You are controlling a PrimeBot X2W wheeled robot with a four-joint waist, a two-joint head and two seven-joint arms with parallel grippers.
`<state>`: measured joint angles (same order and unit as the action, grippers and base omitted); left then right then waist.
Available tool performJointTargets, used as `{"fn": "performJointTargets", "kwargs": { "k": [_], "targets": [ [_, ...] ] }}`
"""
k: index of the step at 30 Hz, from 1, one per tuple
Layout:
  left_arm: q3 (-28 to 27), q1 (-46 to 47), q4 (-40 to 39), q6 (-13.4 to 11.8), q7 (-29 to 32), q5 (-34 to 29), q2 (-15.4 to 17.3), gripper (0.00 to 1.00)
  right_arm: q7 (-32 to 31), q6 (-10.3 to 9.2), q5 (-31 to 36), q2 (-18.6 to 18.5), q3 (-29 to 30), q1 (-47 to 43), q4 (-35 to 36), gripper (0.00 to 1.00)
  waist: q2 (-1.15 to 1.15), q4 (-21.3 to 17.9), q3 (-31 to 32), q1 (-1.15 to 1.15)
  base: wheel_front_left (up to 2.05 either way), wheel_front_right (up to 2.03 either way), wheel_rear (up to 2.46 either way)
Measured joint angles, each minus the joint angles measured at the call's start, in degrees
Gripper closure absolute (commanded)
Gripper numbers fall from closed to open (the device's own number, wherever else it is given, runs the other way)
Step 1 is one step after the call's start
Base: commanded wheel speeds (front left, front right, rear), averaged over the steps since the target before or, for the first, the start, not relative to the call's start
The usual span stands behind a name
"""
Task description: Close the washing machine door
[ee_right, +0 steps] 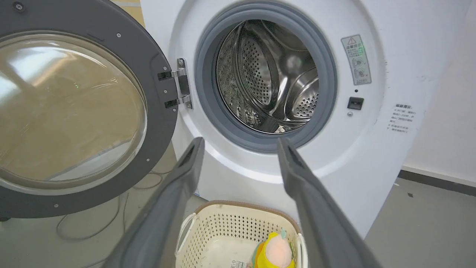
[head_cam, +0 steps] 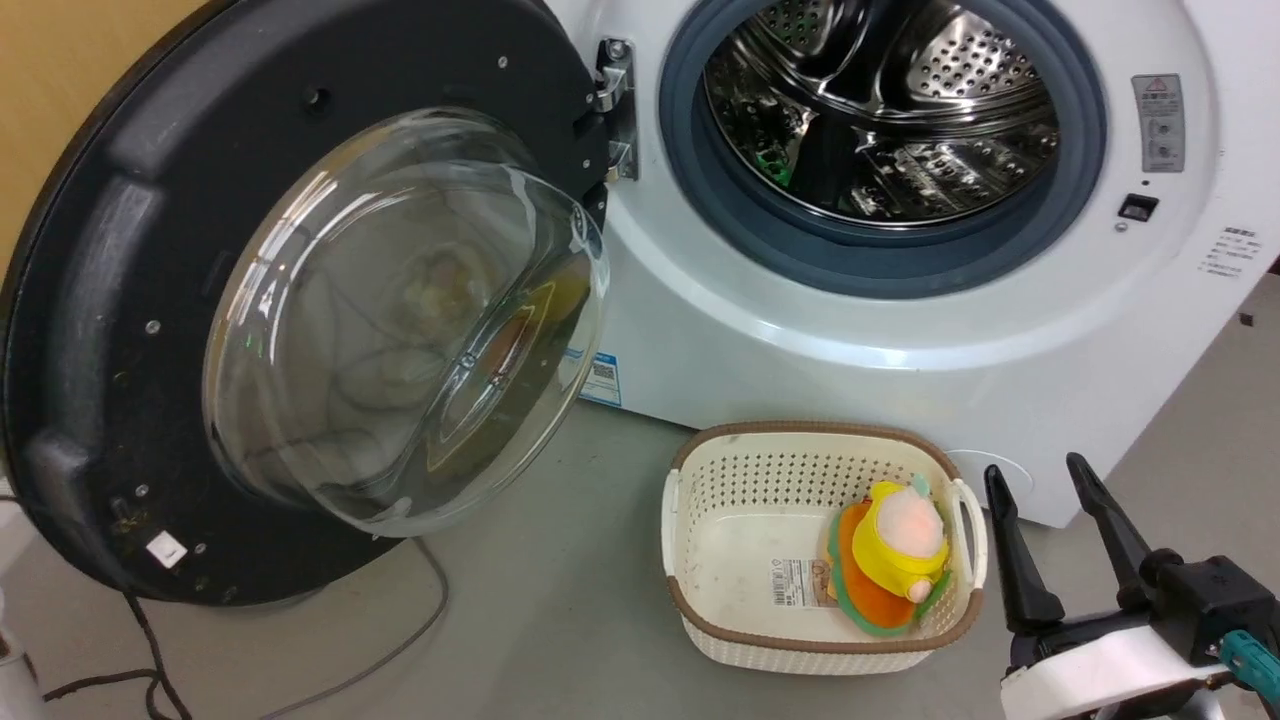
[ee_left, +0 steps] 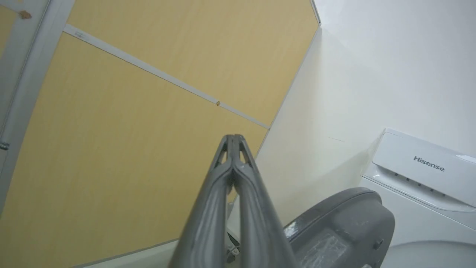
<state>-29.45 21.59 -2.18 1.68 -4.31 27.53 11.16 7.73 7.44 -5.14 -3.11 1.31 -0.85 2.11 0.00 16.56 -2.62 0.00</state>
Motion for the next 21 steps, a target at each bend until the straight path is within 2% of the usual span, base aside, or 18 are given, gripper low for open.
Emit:
{"fn": "performJointTargets", "kwargs": {
  "k": [6,14,17,21],
  "targets": [
    [-5.47,1.49,6.72,-0.55,3.25,7.95,0.23,1.00,0.56,0.00,0.00,0.00,-0.02,0.00,-0.04,0.00,0.00,1.20,-0.68,0.00,0.00,0.00,0.00],
    [-9.61,1.94,15.86,-1.24,13.99,18.58,0.87,1.00,1.68,0.00,0.02,0.01,-0.18,0.02,-0.01,0.00,0.00,1.78,-2.06,0.00,0.00,0.00,0.00],
    [-11.29,1.94,18.68,-0.86,16.62,21.81,0.96,1.00,2.04,0.00,0.08,0.01,-0.23,0.03,0.08,0.00,0.00,1.89,-2.73,0.00,0.00,0.00,0.00],
    [-12.40,1.94,21.64,0.86,20.24,25.27,0.83,1.00,2.53,0.00,0.10,0.01,-0.48,0.09,0.10,0.00,0.00,2.04,-3.62,0.00,0.00,0.00,0.00]
  ]
}}
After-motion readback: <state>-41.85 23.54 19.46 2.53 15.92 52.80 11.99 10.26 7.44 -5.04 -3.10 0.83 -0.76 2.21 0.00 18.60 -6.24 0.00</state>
